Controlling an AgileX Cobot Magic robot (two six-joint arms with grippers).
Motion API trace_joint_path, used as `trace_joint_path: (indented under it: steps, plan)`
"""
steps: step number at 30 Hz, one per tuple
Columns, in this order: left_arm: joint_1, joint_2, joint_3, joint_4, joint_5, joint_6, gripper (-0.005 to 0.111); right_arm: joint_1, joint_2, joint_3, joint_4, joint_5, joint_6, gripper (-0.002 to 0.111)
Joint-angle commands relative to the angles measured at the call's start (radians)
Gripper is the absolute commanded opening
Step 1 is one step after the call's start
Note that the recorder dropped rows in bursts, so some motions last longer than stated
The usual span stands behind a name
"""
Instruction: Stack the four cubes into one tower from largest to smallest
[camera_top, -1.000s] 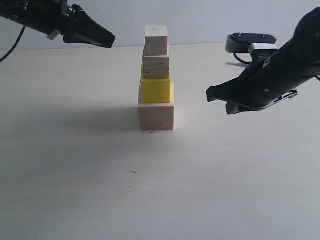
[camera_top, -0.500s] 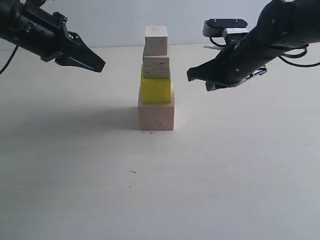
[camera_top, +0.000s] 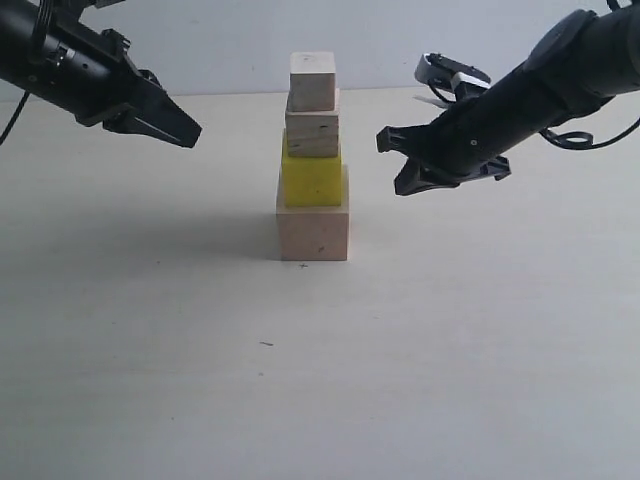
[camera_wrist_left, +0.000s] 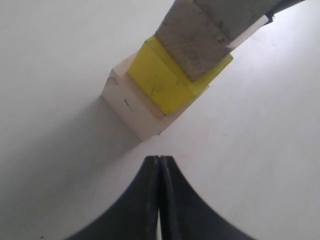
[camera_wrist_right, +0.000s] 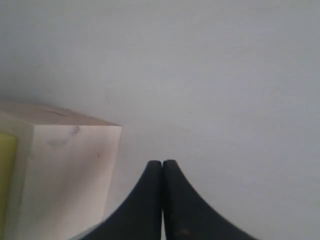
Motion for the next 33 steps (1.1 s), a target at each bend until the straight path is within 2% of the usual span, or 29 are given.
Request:
trace_joint_path:
  steps: [1, 8, 19, 23, 33]
  plan:
    - [0.001, -0.008, 0.004, -0.003, 0.013, -0.014, 0.000, -0.043, 0.054, -0.032, 0.208, 0.115, -0.159, 0.000]
    - [0.001, -0.008, 0.004, -0.003, 0.048, -0.016, 0.000, -0.044, 0.121, -0.105, 0.296, 0.247, -0.205, 0.000]
    - [0.001, -0.008, 0.004, -0.001, 0.065, -0.018, 0.000, -0.044, 0.140, -0.111, 0.341, 0.237, -0.238, 0.000]
    - [0.001, -0.008, 0.004, -0.001, 0.070, -0.020, 0.000, -0.044, 0.140, -0.111, 0.418, 0.266, -0.301, 0.000]
    - [0.001, -0.008, 0.004, -0.001, 0.082, -0.020, 0.000, -0.042, 0.140, -0.111, 0.422, 0.257, -0.304, 0.000]
